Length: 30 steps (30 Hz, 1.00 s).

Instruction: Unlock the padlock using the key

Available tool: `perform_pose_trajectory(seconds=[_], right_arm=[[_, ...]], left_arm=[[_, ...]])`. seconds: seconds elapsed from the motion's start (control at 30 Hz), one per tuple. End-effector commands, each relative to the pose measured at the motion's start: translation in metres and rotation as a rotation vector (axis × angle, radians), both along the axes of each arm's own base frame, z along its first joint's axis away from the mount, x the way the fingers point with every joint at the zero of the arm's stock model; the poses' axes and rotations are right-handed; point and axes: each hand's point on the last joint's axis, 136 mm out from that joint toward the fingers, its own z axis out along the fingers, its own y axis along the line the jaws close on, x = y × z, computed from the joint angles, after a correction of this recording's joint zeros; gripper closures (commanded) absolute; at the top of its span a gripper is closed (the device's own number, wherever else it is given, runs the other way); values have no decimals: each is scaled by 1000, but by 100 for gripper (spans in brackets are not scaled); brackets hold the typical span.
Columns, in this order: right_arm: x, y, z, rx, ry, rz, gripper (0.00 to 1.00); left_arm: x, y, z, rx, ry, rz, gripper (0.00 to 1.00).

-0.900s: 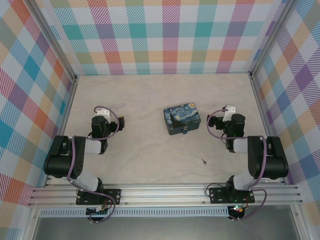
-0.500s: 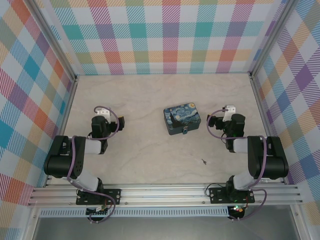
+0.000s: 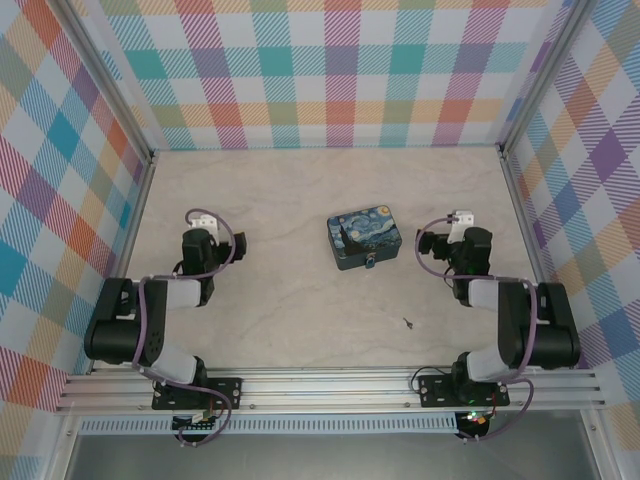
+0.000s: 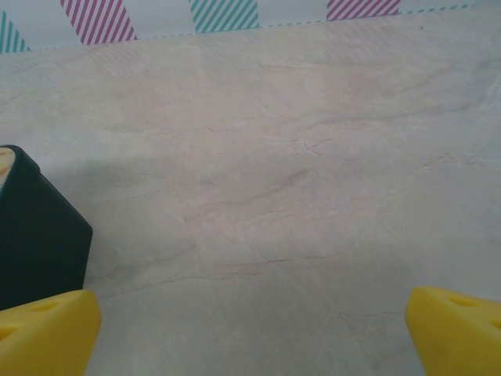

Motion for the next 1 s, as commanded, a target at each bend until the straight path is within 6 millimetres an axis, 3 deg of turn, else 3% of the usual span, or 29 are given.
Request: perform_pose_trajectory(seconds=[0.0, 0.17, 0.3, 0.43, 0.6, 0.77, 0.87, 0.97], right_arm=[[-2, -1, 33, 27, -3, -25, 0], [-21, 13, 57, 154, 73, 6, 0], [-42, 30, 71, 291, 141, 42, 0], [-62, 47, 73, 356, 237, 77, 0], [-79, 65, 62, 406, 354, 114, 0], [-88, 76, 40, 432, 465, 91, 0], [-87, 79, 28, 402, 496, 91, 0], [-76, 87, 29, 395, 506, 130, 0]], left_arm=[[3, 7, 45, 3, -61, 48, 1], [0, 9, 103, -149, -116, 134, 0], [-5, -7, 124, -307, -55, 122, 0], [-19, -43, 131, -390, -6, 22, 0], [-36, -93, 105, -478, 126, -55, 0], [-46, -158, 81, -522, 233, -165, 0], [-46, -192, 71, -566, 281, -224, 0], [-43, -223, 64, -595, 334, -288, 0]])
